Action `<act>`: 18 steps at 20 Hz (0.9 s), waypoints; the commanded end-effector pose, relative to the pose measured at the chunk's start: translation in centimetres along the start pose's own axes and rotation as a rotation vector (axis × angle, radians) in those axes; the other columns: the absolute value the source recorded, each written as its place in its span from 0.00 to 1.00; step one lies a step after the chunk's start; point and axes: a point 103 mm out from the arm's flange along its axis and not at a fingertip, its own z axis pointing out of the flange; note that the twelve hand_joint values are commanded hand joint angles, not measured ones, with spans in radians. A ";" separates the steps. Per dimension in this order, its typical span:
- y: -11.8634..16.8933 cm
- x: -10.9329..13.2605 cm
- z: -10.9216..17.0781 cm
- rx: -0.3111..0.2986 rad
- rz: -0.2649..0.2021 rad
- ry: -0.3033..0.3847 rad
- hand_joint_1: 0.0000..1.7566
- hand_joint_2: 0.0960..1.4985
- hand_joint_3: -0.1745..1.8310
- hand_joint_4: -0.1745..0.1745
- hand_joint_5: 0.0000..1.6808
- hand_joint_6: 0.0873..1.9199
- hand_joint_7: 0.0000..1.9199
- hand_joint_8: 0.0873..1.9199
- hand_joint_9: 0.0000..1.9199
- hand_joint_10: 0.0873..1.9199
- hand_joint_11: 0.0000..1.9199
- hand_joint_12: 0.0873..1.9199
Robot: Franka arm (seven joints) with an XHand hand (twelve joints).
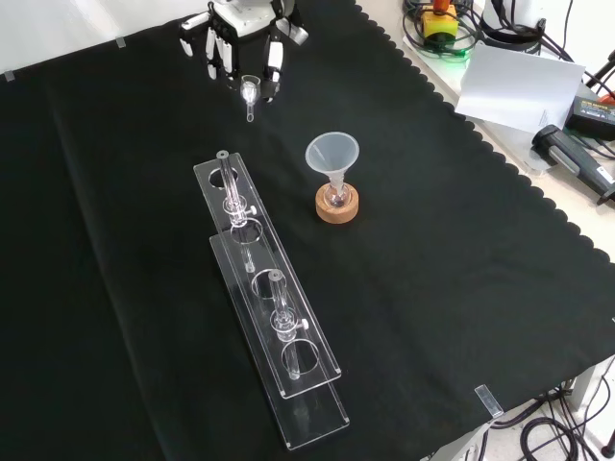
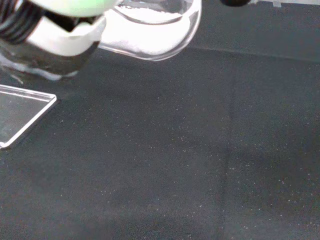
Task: Pour all the NaCl from the weighing funnel into the round-bottom flask.
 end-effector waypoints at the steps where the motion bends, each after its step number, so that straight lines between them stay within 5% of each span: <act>1: 0.1 -0.3 -0.2 -0.001 0.011 0.001 0.66 0.33 0.44 1.00 0.92 0.03 0.90 0.00 0.64 0.05 0.00 0.83; 18: -0.1 0.0 -2.5 -0.059 0.003 0.007 0.66 0.32 0.44 1.00 0.92 0.03 0.91 0.00 0.64 0.04 0.00 0.83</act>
